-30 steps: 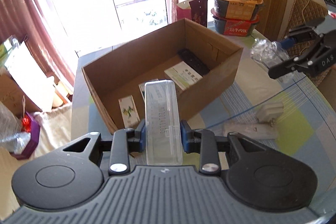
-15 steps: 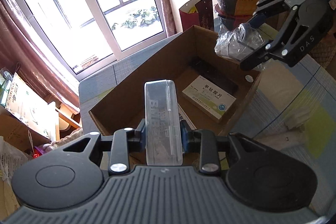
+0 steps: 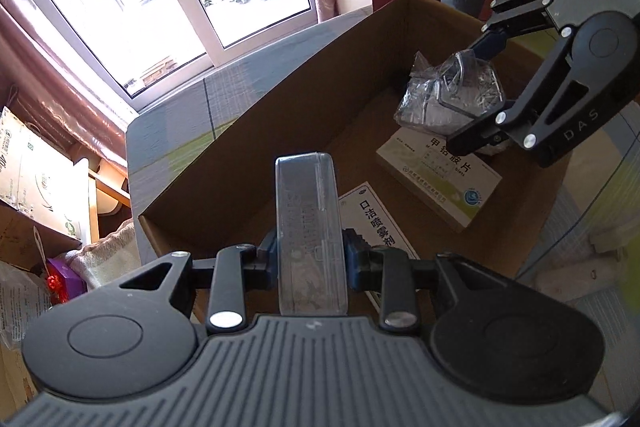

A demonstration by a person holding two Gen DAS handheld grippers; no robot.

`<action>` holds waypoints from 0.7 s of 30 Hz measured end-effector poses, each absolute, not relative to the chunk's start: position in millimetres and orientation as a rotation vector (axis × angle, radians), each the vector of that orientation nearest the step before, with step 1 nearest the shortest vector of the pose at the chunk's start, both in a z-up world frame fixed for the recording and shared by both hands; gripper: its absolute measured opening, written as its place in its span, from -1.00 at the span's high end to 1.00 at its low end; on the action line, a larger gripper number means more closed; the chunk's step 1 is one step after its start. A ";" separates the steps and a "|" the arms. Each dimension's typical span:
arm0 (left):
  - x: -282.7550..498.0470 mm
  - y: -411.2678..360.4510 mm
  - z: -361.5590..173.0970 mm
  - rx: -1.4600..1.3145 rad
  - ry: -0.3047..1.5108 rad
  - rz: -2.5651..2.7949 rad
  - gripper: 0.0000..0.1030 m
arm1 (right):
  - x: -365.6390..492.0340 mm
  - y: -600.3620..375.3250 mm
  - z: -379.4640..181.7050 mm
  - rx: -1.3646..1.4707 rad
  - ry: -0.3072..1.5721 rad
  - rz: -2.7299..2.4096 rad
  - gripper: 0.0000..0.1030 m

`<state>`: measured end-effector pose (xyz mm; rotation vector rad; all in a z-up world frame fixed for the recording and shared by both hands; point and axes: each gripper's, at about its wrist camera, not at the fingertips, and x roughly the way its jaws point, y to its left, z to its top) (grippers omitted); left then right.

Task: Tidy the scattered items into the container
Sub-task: 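Carry the clear plastic box and bagged wire rack into the cardboard box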

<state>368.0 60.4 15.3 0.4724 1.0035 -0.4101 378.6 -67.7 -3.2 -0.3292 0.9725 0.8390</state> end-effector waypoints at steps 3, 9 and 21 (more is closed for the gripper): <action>380.2 60.4 6.9 0.458 1.027 -0.399 0.48 | 388.4 -62.3 -11.0 -0.331 0.988 0.837 -0.42; 399.1 63.5 -3.4 0.431 1.050 -0.376 0.48 | 403.4 -57.1 -18.8 -0.322 1.000 0.833 -0.42; 418.2 67.2 -19.9 0.397 1.065 -0.374 0.48 | 419.2 -52.0 -35.3 -0.309 1.025 0.828 -0.42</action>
